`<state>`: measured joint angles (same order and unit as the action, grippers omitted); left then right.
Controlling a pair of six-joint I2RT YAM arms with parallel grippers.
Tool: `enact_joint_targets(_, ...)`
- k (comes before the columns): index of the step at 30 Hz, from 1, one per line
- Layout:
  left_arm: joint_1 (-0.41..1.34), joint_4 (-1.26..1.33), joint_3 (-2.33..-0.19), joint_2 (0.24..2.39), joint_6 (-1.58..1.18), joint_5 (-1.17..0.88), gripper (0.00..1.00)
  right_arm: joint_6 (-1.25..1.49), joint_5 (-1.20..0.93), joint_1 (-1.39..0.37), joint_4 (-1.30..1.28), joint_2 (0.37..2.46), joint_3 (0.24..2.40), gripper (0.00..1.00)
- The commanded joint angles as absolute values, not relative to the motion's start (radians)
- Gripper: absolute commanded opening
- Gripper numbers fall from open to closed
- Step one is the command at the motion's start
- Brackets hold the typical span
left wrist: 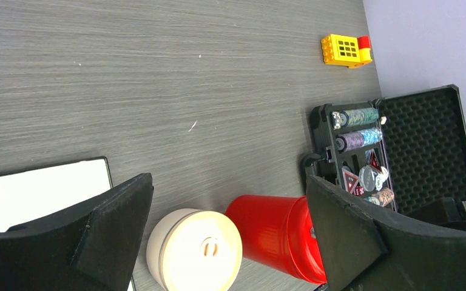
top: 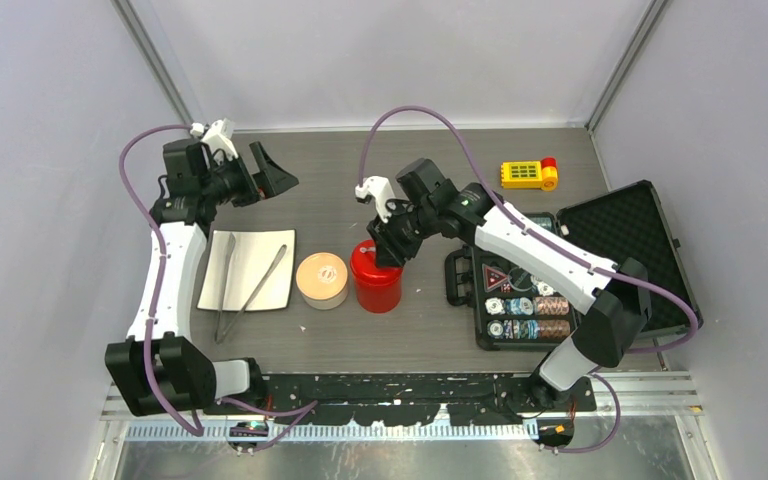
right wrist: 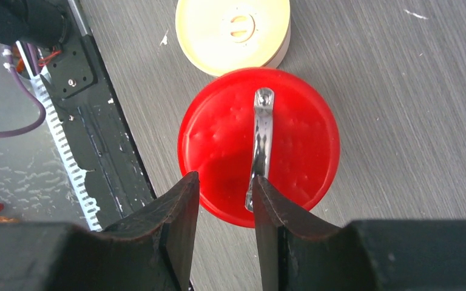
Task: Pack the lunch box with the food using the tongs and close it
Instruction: Move the packing box to the center of the board.
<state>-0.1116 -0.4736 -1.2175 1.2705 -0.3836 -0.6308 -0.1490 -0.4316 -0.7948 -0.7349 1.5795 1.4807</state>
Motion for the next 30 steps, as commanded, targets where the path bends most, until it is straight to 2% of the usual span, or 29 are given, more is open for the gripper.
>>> enact_joint_targets(1, -0.117, -0.453, -1.215, 1.233, -0.38, -0.629, 1.0, -0.18, -0.431, -0.798, -0.717, 1.546, 1.465, 0.43)
enact_joint_targets(13, -0.116, -0.446, -1.213, 1.218, -0.385, -0.627, 1.0, -0.191, -0.405, -0.794, -0.716, 1.534, 1.492, 0.45)
enact_joint_targets(19, -0.118, -0.444, -1.214, 1.218, -0.386, -0.632, 1.0, -0.196, -0.423, -0.771, -0.717, 1.507, 1.518, 0.52)
enact_joint_targets(30, -0.117, -0.431, -1.214, 1.225, -0.395, -0.629, 1.0, -0.189, -0.415, -0.761, -0.708, 1.606, 1.542, 0.58)
